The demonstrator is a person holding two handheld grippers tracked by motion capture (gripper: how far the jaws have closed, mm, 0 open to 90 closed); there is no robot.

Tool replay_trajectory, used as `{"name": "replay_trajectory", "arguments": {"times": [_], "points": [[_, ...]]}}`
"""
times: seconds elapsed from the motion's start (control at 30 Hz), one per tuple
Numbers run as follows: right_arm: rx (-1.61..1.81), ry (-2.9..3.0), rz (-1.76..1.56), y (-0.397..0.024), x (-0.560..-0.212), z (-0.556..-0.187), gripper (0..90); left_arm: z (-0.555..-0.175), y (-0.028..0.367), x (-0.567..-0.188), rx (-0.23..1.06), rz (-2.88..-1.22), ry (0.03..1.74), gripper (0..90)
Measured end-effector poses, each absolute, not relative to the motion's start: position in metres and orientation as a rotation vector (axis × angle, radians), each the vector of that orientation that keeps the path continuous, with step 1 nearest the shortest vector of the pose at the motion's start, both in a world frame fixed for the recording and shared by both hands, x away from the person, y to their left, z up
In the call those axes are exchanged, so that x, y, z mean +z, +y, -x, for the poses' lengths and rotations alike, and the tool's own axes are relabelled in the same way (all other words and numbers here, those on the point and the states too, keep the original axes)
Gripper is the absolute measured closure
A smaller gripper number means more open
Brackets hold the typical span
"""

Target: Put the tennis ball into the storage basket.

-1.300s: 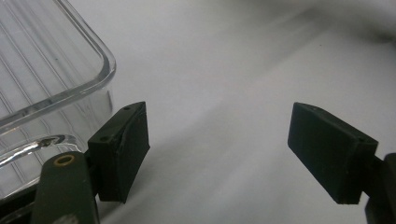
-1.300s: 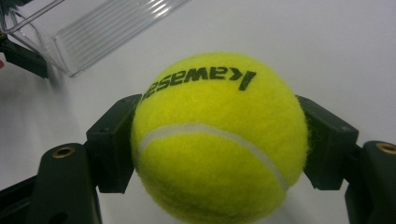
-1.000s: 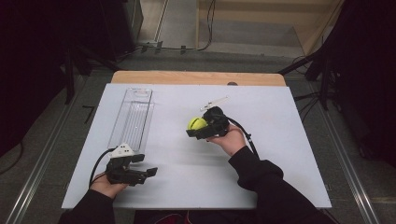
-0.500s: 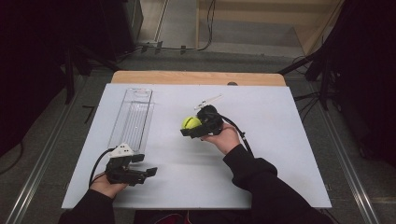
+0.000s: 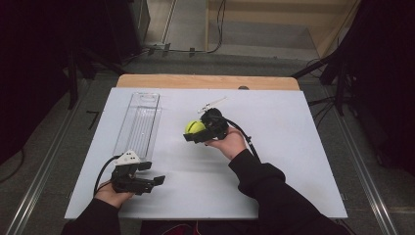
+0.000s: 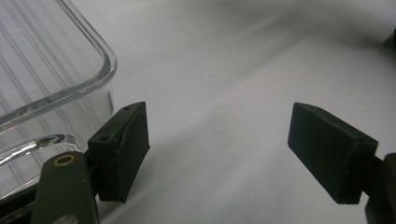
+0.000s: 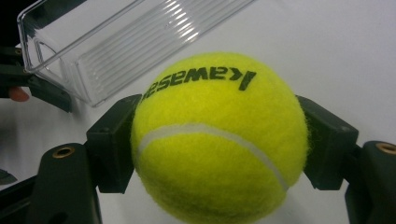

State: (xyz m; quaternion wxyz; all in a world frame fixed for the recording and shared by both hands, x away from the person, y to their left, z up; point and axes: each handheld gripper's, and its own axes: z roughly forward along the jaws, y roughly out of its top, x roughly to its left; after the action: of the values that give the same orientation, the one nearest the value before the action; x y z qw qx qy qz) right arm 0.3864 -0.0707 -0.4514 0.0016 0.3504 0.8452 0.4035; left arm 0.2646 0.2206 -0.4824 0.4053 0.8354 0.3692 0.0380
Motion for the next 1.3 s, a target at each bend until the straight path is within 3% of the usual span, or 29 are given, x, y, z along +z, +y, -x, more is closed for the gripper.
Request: {"name": "replay_trajectory", "arguments": {"times": [1.3], "points": [[1.290,2.683,-1.033,-0.016,-0.430,-0.405,23.1,-0.266,0.220,-0.483,0.087,-2.101,0.908,21.1]]}}
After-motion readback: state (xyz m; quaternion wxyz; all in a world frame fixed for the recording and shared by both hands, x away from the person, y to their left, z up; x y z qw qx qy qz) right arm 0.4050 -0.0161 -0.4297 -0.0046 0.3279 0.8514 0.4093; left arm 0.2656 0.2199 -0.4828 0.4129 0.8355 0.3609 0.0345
